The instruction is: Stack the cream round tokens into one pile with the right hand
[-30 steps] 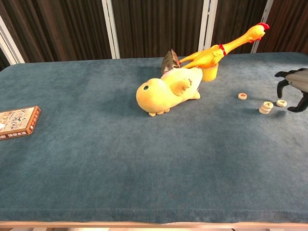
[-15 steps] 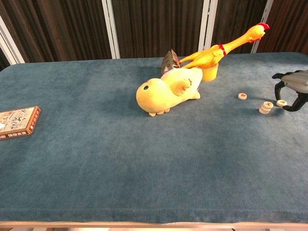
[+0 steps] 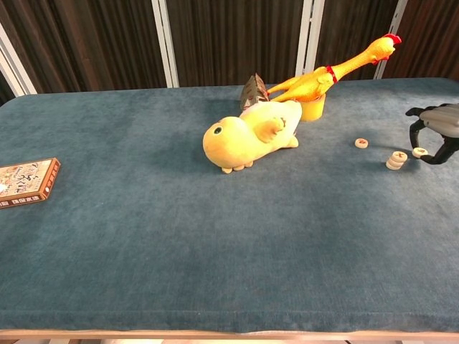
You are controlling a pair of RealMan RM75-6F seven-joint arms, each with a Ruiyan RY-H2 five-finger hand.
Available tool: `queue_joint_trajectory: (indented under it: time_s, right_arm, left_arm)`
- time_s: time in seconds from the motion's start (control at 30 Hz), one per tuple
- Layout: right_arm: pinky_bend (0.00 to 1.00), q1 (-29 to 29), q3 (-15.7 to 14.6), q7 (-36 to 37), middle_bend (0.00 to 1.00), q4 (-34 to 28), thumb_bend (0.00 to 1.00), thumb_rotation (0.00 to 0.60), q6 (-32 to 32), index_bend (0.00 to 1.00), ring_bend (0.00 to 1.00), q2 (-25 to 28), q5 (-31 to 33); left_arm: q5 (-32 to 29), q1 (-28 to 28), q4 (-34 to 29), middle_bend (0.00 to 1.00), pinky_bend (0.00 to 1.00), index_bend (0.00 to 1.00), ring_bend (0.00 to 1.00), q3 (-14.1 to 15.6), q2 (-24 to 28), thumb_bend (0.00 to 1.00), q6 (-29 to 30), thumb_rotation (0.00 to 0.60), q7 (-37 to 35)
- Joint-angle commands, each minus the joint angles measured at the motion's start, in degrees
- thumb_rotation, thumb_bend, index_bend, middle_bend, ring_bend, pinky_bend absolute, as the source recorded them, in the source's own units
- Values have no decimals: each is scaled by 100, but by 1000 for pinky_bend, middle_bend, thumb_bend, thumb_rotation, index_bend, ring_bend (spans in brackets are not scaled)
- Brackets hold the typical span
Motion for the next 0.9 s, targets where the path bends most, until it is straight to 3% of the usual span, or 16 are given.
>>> queue_joint_trajectory:
  time_s: [0.03,0.3,0.53,0.9]
  right_arm:
    - [0,-47,42,188,109,-237,518,600,248,613,0,146,-52]
    - [0,-198,23,450,110,-1512,518,600,848,614,0,746,-269]
    - [0,-398,-177,-40,110,-2577,517,600,1202,613,0,1154,-435]
    - [0,-494,-214,-679,110,-2886,518,600,1109,609,0,1330,-179]
  left_arm:
    - [6,2,3,0,97,0,0,2,5,462,6,600,-10]
    - [36,0,3,0,97,0,0,12,10,463,13,600,-31]
    - [50,11,7,0,98,0,0,20,19,463,35,600,-56]
    - [62,10,18,0,97,0,0,19,36,464,43,600,-108]
